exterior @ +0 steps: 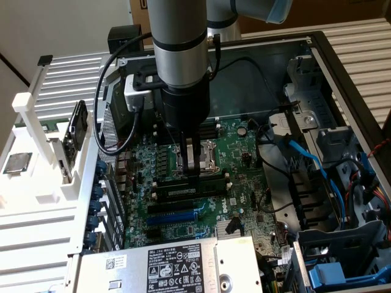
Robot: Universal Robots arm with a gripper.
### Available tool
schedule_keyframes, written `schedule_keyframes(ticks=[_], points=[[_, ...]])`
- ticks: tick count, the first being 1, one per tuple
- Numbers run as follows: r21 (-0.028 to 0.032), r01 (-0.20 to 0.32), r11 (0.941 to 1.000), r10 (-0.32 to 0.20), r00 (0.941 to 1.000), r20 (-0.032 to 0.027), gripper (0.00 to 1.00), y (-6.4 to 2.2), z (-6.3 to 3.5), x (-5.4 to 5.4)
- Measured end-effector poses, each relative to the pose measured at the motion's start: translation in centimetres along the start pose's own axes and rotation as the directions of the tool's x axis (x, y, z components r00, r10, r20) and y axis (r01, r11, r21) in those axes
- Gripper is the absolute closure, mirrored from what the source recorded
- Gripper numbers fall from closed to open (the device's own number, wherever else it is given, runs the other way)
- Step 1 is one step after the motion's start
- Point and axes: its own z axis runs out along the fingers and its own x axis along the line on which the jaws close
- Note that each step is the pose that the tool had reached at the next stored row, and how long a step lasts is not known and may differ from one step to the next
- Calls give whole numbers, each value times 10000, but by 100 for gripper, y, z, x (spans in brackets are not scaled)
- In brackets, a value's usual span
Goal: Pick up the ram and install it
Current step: 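Press down the ram until it locks into place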
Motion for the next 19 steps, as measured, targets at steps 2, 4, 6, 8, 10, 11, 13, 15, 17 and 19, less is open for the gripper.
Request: schedule_keyframes(ticks=[2, 4, 6, 8, 10, 11, 13, 15, 17, 19], points=[[0, 1, 10000, -1, 10000, -3, 90, 0, 2, 0], [0, 0, 10000, 0, 10000, -2, 90, 0, 3, 0], [0, 0, 10000, 0, 10000, -3, 90, 0, 5, 0], [0, 1, 10000, -1, 10000, -3, 90, 0, 12, 0], [-2, 1, 10000, -1, 10000, -6, 90, 0, 17, 0], [-2, 1, 10000, -1, 10000, -5, 90, 0, 19, 0], [0, 1, 10000, -1, 10000, -2, 90, 0, 23, -1], [-1, 1, 10000, -1, 10000, -4, 90, 0, 24, -1], [1, 1, 10000, -1, 10000, -2, 90, 0, 28, -1], [0, 1, 10000, -1, 10000, -2, 90, 0, 30, -1]])
